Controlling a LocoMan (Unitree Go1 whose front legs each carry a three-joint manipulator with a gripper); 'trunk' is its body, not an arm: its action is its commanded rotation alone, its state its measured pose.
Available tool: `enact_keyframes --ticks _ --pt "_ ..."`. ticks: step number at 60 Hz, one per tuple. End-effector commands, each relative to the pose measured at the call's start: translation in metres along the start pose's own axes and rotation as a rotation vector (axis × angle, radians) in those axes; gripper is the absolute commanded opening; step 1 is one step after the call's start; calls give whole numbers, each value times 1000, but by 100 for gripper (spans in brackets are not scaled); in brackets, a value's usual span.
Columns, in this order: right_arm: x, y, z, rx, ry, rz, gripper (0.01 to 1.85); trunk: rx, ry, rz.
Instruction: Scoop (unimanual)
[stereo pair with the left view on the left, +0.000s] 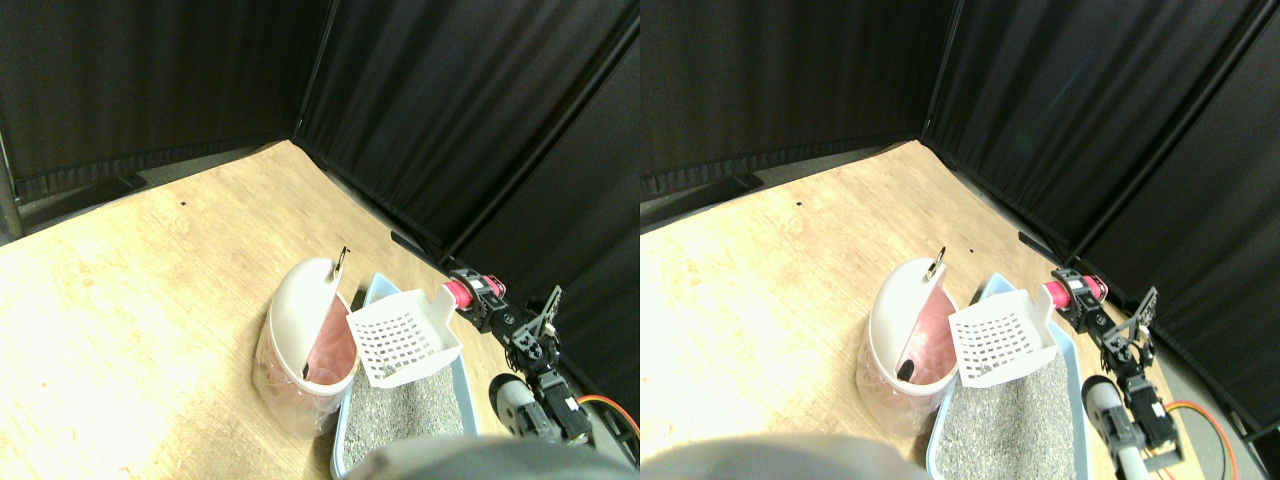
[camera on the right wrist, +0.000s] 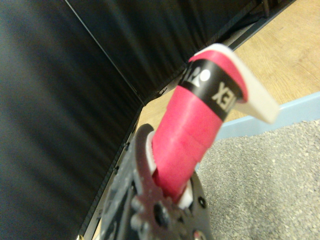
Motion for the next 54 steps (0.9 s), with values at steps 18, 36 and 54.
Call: enact_keyframes --ticks 18,36,54 --pt "-42 -43 -11 116 -259 -209 6 90 23 -122" --pt "-67 -87 -48 198 -325 -344 6 174 33 -215" --pt "-85 -113 -82 217 -334 -474 6 238 43 -278"
